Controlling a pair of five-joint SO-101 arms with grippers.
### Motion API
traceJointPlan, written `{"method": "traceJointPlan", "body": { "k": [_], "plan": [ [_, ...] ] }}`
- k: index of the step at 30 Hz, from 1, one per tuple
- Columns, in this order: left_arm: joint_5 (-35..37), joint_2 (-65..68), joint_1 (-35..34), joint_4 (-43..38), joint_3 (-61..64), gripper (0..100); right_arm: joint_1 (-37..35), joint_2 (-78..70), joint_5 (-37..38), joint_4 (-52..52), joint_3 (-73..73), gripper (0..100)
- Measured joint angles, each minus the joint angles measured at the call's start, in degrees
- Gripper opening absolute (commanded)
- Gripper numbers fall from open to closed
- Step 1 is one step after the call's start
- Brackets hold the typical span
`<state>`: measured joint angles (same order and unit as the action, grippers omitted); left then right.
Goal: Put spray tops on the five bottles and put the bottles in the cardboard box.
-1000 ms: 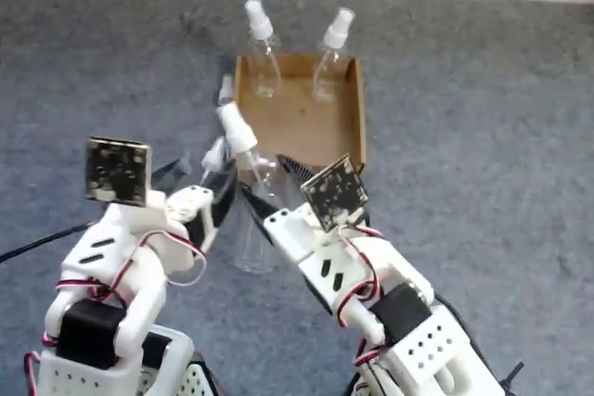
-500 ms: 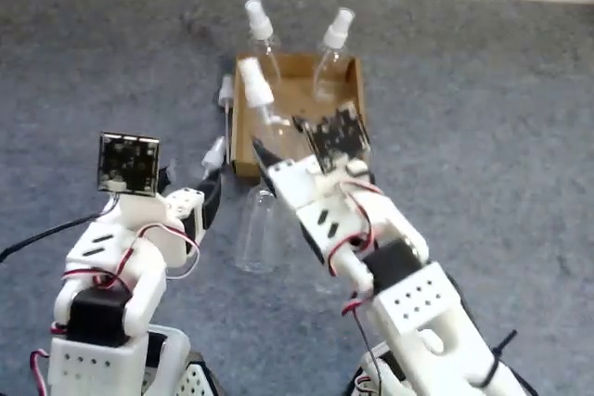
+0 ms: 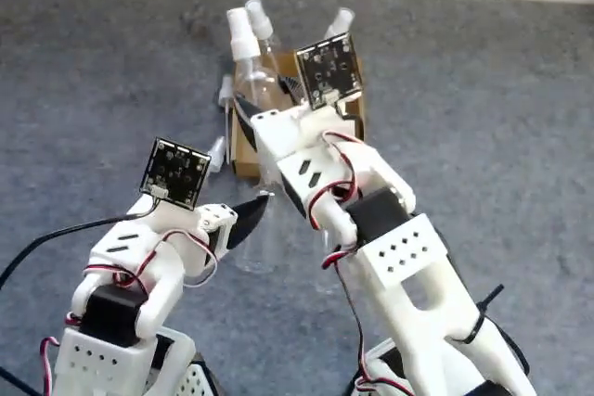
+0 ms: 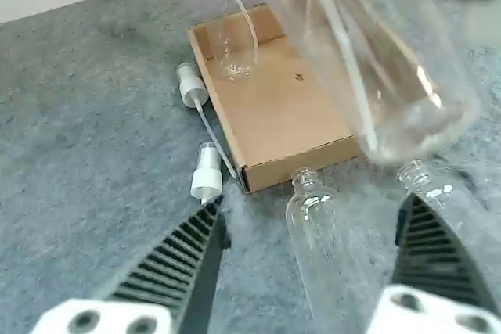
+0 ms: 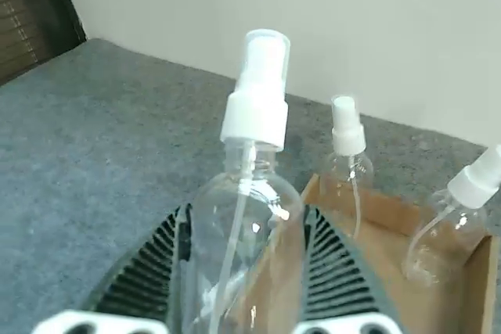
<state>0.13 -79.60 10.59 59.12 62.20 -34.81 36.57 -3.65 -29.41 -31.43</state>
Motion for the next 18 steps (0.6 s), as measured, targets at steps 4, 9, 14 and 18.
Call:
{"method": "traceJointPlan", "body": {
  "k": [4,9,14,18],
  "plan": [
    [0.0,0.0,0.0,0.0,-0.4,31,-1.4,0.0,0.0,-0.9,0.0,0.5],
    [0.8,0.1,0.1,-0.4,-1.8,31,-1.8,0.0,-0.1,-0.9,0.0,0.5],
    [2.5,0.0,0.4,-5.9,-1.4,31,-4.0,0.7,-0.3,-0.9,-1.6,0.5],
    [3.1,0.4,0.2,-9.6,1.0,31,-4.3,6.1,-0.3,-0.9,-4.7,0.5]
  ]
}}
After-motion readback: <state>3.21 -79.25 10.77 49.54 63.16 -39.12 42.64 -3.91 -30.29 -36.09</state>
